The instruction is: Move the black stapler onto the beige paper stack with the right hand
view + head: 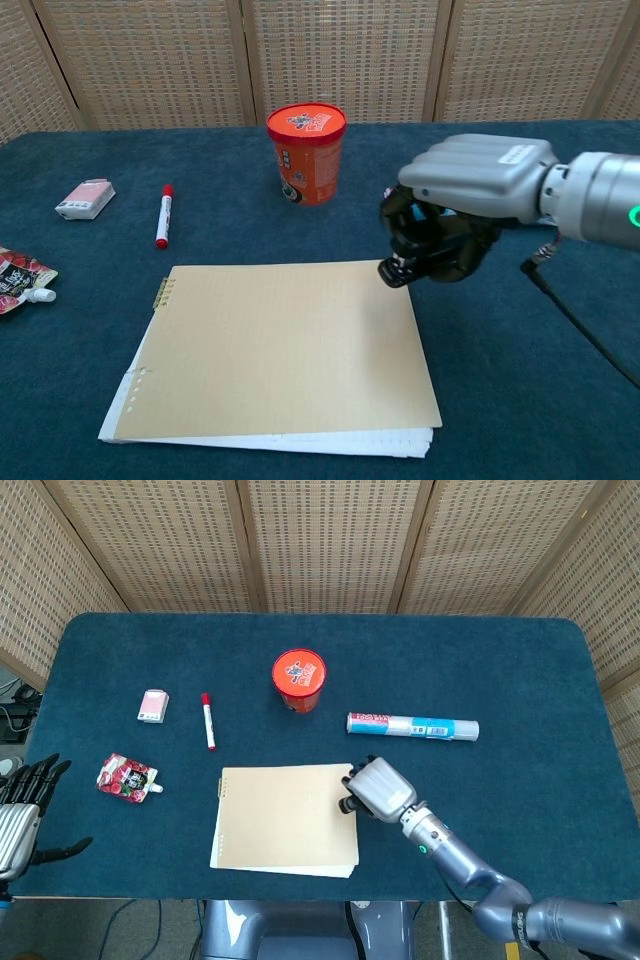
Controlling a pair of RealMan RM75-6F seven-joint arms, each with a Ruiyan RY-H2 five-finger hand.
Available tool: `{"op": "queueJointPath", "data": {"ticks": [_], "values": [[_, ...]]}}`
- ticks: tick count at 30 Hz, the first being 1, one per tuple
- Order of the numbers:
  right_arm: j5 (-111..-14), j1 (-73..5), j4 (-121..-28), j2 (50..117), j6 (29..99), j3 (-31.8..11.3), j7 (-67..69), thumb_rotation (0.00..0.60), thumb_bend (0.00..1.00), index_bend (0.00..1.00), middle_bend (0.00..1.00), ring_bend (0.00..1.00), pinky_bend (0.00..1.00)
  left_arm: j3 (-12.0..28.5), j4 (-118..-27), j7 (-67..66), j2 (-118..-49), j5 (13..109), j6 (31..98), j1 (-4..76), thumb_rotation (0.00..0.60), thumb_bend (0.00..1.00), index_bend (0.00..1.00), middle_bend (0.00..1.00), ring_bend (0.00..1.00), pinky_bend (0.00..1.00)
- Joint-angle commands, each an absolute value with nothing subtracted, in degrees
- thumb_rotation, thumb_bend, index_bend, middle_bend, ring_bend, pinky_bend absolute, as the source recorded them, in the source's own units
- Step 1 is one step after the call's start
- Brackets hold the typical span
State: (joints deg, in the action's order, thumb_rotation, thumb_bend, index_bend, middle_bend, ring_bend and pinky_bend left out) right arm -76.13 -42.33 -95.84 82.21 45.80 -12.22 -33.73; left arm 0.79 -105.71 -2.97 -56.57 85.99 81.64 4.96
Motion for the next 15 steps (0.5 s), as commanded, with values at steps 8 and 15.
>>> {"op": "queueJointPath", "data": {"ticks": [8, 15], "values": [[-62.68, -57.44, -90.57, 92.97, 36.95, -15.28, -44.65, 0.6, 0.51, 0.65, 0.63, 0.55, 0.47, 1.99, -104.5, -1.21, -56.43, 81.78, 78.53, 6.39, 0.6, 0.0, 0.0, 0.0, 0.0, 0.0], [-59.11, -63.1, -86.72, 99.04, 36.75, -13.54, -47.75, 0.6, 0.51, 0.65, 0.63, 0.55, 0.47, 2.76, -103.48, -0.5, -56.44, 79.07, 76.88, 7.16, 0.6, 0.0, 0.0, 0.0, 0.0, 0.0]]}}
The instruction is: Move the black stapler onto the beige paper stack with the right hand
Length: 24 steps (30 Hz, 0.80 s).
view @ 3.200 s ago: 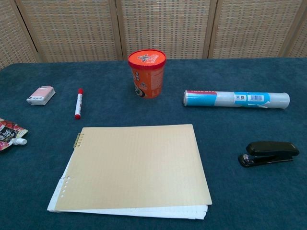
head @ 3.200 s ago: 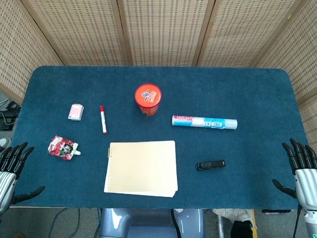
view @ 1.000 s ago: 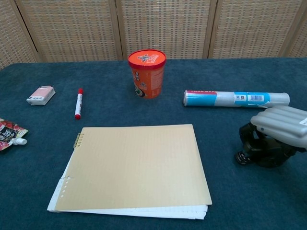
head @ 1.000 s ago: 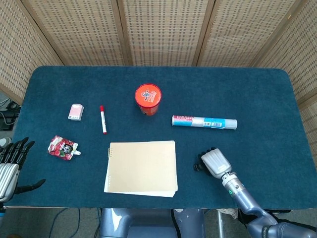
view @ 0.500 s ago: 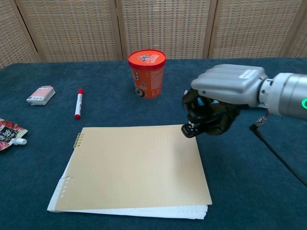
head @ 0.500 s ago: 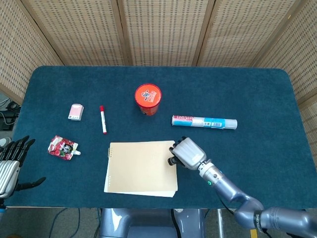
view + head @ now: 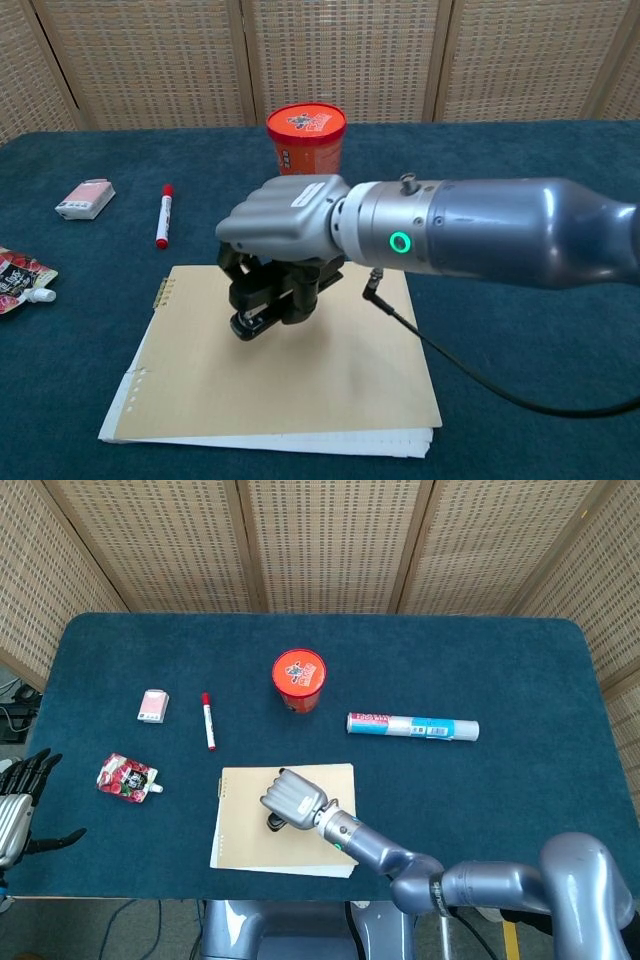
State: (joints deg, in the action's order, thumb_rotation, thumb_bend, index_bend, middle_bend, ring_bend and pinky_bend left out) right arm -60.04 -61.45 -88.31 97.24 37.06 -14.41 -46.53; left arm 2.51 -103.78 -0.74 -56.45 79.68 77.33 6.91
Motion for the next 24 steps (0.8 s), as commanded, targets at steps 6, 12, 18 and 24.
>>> {"op": "queueJointPath", "data": {"ticks": [6, 12, 18, 24], "values": [[-56.42, -66.21, -83.0, 102.23, 36.93, -10.61, -49.57, 0.6, 0.3, 0.38, 0.45, 0.43, 0.39, 3.07, -102.85, 0.36, -56.28, 77.81, 75.94, 7.56, 0.6, 0.0, 0.0, 0.0, 0.0, 0.0], [-55.31, -66.78, -84.29, 100.59, 37.53, -8.39, -49.23, 0.6, 0.08, 0.0, 0.05, 0.1, 0.05, 3.09, -102.68, 1.07, -56.01, 77.71, 75.65, 7.71, 0.6, 0.0, 0.0, 0.0, 0.0, 0.0], [-56.94, -65.95, -89.76, 96.05, 41.54, -6.98, -49.53, 0.6, 0.08, 0.0, 0.06, 0.1, 0.05, 3.0, -102.97, 2.18, -55.59, 78.23, 75.76, 7.71, 0.6, 0.0, 0.0, 0.0, 0.0, 0.0], [-62.27, -61.9, -98.96, 85.42, 49.13, -4.53, -50.13, 0.6, 0.08, 0.0, 0.05, 0.1, 0.05, 2.62, -103.45, 2.96, -55.07, 79.66, 76.76, 7.28, 0.6, 0.0, 0.0, 0.0, 0.0, 0.0]]}}
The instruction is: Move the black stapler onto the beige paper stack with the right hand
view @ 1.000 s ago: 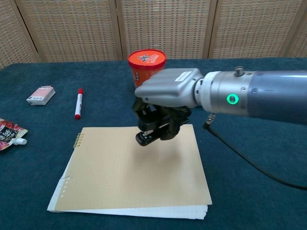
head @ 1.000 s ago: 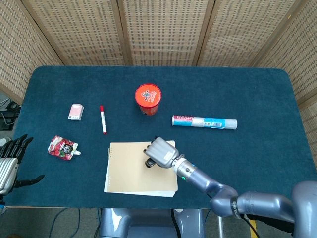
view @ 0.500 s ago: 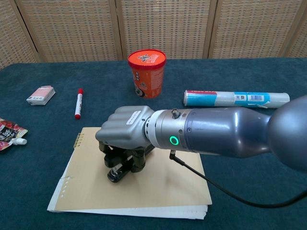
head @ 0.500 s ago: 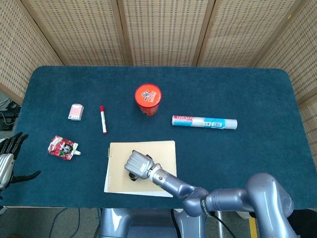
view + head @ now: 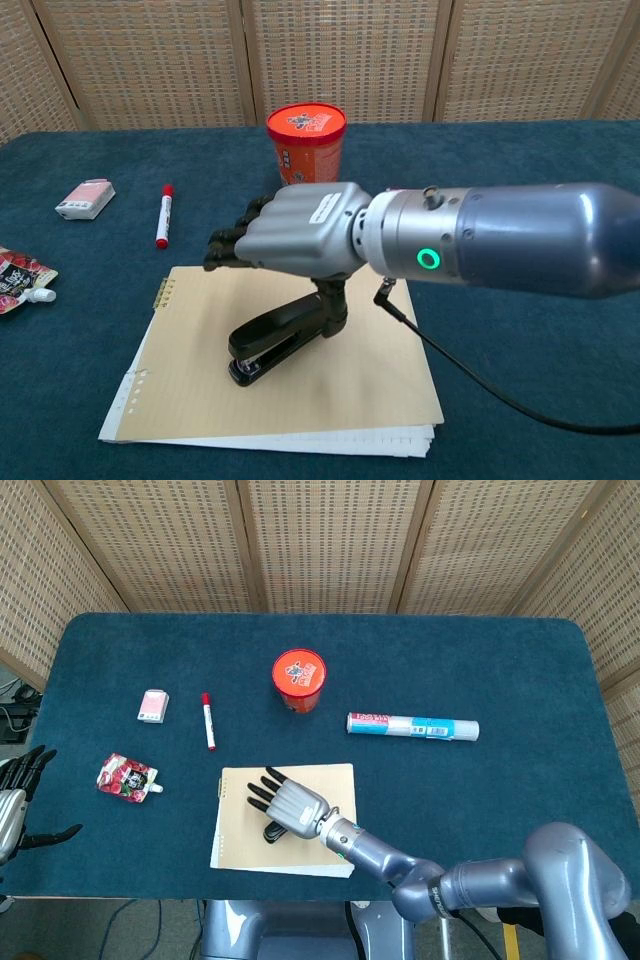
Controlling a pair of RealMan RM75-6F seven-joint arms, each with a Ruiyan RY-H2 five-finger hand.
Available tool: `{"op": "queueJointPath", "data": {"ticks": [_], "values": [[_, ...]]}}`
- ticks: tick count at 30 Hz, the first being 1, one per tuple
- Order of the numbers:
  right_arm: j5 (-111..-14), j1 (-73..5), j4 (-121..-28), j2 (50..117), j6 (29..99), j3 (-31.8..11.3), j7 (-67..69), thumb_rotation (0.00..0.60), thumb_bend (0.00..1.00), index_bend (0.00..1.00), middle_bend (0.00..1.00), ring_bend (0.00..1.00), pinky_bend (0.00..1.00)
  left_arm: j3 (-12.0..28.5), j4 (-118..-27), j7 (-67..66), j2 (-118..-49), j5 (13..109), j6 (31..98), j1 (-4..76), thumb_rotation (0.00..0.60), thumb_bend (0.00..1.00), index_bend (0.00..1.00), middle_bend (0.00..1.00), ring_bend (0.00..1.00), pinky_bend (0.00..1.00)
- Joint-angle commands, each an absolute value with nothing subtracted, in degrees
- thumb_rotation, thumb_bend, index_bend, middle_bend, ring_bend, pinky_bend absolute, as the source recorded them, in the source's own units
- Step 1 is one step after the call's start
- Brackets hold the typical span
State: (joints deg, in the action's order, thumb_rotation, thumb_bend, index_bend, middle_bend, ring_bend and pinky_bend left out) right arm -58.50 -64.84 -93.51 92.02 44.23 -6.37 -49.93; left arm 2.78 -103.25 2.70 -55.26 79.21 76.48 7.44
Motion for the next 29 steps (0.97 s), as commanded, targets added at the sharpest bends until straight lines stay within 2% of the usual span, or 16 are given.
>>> {"op": "queueJointPath", "data": {"ticks": [1, 4, 7, 9, 14, 18, 21, 29], "values": [[-64.2, -60.81, -100.34, 83.29, 50.45, -3.93, -49.18, 0.6, 0.08, 0.0, 0.05, 0.1, 0.05, 2.46, -103.61, 3.14, -54.93, 80.15, 77.07, 7.13, 0.6, 0.0, 0.0, 0.0, 0.0, 0.0], [-72.29, -56.45, -101.95, 76.83, 55.91, -1.63, -44.2, 0.6, 0.08, 0.0, 0.05, 0.1, 0.03, 1.99, -104.11, 4.23, -54.54, 82.32, 78.53, 6.57, 0.6, 0.0, 0.0, 0.0, 0.0, 0.0], [-79.5, -52.35, -100.97, 72.17, 61.56, 0.61, -38.49, 0.6, 0.08, 0.0, 0.01, 0.04, 0.0, 1.42, -104.22, 4.93, -54.22, 84.07, 79.87, 5.9, 0.6, 0.0, 0.0, 0.0, 0.0, 0.0], [-82.54, -47.76, -99.67, 68.69, 67.85, 2.22, -33.54, 0.6, 0.07, 0.0, 0.0, 0.0, 0.0, 1.0, -104.36, 5.14, -53.97, 85.32, 80.84, 5.43, 0.6, 0.0, 0.0, 0.0, 0.0, 0.0], [-84.06, -37.75, -97.17, 66.22, 80.07, 4.35, -20.08, 0.6, 0.01, 0.0, 0.0, 0.0, 0.0, 0.67, -104.34, 5.27, -53.99, 87.35, 82.47, 4.94, 0.6, 0.0, 0.0, 0.0, 0.0, 0.0], [-85.28, -28.4, -90.41, 66.34, 89.93, 6.7, -10.4, 0.6, 0.0, 0.0, 0.0, 0.0, 0.0, 0.46, -102.46, 6.53, -55.04, 89.29, 83.4, 4.96, 0.6, 0.0, 0.0, 0.0, 0.0, 0.0], [-83.75, -22.96, -88.43, 67.28, 93.92, 7.42, -5.57, 0.6, 0.0, 0.0, 0.0, 0.0, 0.0, 0.26, -101.79, 6.48, -55.55, 90.58, 84.78, 4.53, 0.6, 0.0, 0.0, 0.0, 0.0, 0.0], [-82.86, -15.34, -85.68, 67.19, 97.71, 7.88, 0.67, 0.6, 0.0, 0.0, 0.0, 0.0, 0.0, -0.44, -101.9, 5.55, -56.09, 93.07, 87.63, 3.35, 0.6, 0.0, 0.0, 0.0, 0.0, 0.0]]}}
